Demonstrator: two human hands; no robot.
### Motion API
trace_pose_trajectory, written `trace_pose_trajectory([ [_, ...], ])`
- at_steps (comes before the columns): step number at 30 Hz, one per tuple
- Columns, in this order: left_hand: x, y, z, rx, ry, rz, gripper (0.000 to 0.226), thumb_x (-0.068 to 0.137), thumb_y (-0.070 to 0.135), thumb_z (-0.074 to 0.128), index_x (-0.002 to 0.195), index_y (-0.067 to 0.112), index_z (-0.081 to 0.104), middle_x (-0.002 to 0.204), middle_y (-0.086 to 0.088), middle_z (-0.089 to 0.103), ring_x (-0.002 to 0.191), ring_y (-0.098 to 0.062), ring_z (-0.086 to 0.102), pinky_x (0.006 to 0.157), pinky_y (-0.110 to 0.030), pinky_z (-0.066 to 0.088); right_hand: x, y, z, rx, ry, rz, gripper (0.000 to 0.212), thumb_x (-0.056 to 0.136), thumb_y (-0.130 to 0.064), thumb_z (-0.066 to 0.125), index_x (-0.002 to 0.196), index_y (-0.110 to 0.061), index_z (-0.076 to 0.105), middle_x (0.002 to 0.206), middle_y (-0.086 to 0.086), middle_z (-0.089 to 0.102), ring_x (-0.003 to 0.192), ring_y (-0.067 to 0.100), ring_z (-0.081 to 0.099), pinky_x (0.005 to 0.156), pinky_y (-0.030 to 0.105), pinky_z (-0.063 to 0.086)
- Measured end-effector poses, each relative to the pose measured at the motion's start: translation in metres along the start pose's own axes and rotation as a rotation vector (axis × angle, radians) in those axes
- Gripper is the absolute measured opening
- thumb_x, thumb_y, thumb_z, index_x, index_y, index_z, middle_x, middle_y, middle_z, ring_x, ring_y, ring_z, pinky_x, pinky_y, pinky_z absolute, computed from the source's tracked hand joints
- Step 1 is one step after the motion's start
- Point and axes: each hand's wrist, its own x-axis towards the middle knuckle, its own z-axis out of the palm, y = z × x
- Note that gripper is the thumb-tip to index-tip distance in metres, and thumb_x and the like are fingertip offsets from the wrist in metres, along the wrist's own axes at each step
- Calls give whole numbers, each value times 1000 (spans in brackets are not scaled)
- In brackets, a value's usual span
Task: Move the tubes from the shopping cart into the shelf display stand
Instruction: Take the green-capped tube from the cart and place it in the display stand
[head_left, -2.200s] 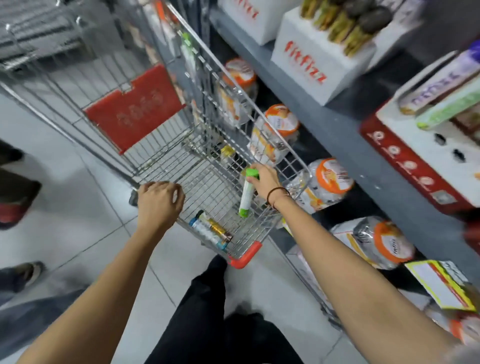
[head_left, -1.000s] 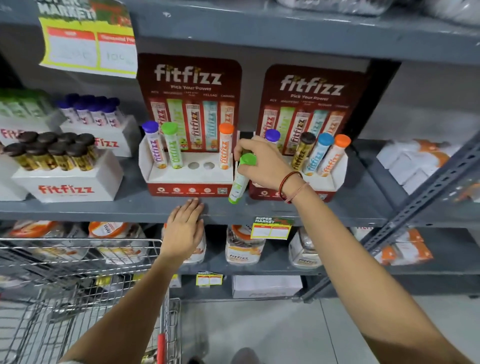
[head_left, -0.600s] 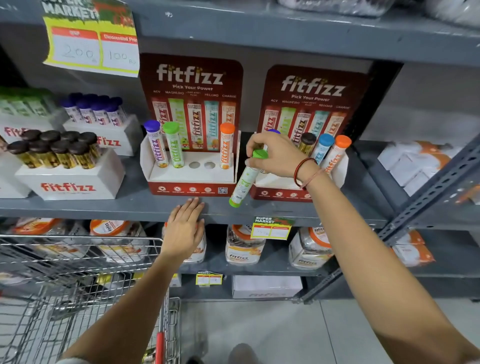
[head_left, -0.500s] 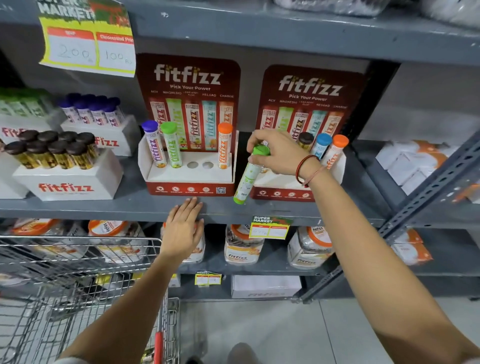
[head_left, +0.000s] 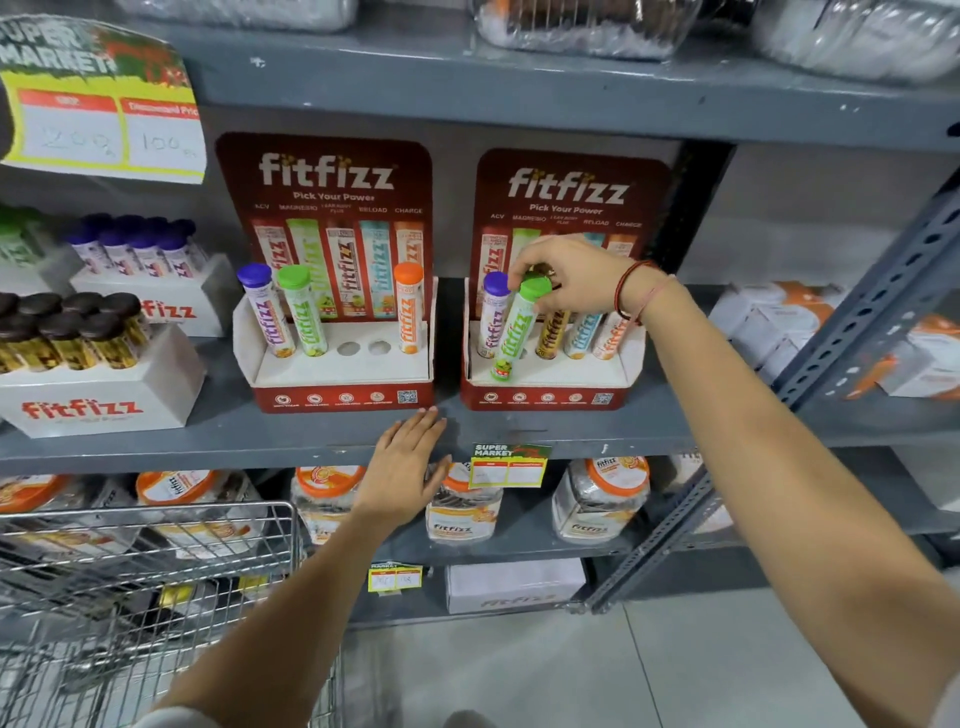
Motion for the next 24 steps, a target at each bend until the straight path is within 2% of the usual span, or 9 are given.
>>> trace_pose_trajectory([
  [4,-1,-3,5,37,-15,6,66,89,50,23,136,7,42,144,-12,41,133,-26,34,109,-41,11,5,11,-3,-34,11,20,30,75,-4,71,102,-14,65,115,5,62,101,11,48,92,25,32],
  [7,-1,-5,5,36,-15,18,67,89,51,23,137,8,41,144,-12,39,134,-26,33,110,-42,13,11,17,-6,-43,8,39,34,75,-3,71,106,-15,64,117,4,63,102,17,50,89,28,36],
  [13,0,-5,6,31,-7,13,70,87,53,20,140,10,36,147,-10,35,136,-24,28,110,-39,9,23,22,-14,-19,-8,91,40,70,2,73,106,-12,61,114,9,62,98,19,54,84,30,45],
  [17,0,-5,6,24,-2,7,71,87,54,19,140,10,36,147,-10,34,136,-23,27,111,-38,8,27,20,-10,7,-48,117,48,65,4,77,106,-12,58,114,10,65,105,25,59,91,37,50],
  [21,-1,-5,6,18,-5,6,72,87,55,18,141,11,34,148,-9,33,137,-23,25,111,-38,9,26,18,1,17,-82,123,50,67,3,76,109,-13,54,115,6,68,110,21,50,95,40,39],
  [23,-1,-5,6,16,-13,5,72,87,56,17,141,12,33,149,-8,32,138,-22,24,112,-39,10,26,18,5,40,-72,125,53,70,4,73,114,-13,50,117,4,67,105,18,41,87,37,34],
  [24,-1,-5,6,15,-15,4,72,87,56,16,141,12,33,149,-8,31,138,-22,23,113,-39,10,25,18,5,57,-64,122,55,71,4,72,118,-13,48,119,4,66,102,16,39,81,31,34],
])
